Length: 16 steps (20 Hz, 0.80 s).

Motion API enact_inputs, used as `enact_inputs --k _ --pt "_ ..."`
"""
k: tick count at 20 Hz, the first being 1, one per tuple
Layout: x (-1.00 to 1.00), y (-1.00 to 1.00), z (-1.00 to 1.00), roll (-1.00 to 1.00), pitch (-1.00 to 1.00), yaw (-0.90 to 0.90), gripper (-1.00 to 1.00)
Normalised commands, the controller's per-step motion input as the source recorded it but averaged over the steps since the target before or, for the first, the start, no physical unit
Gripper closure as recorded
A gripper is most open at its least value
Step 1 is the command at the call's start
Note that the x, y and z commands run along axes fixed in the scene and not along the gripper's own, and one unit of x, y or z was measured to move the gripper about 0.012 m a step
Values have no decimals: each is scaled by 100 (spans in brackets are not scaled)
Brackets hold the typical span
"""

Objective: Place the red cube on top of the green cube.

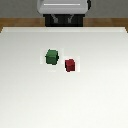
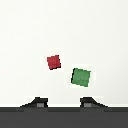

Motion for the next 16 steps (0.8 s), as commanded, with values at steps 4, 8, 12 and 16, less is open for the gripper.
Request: enact_inputs --k 4,8,12,16 --pt "0 0 0 0 0 0 -100" --pt "25 0 0 0 0 0 -100" --pt "50 25 0 0 0 0 -100" --pt "0 50 -25 0 0 0 -100"
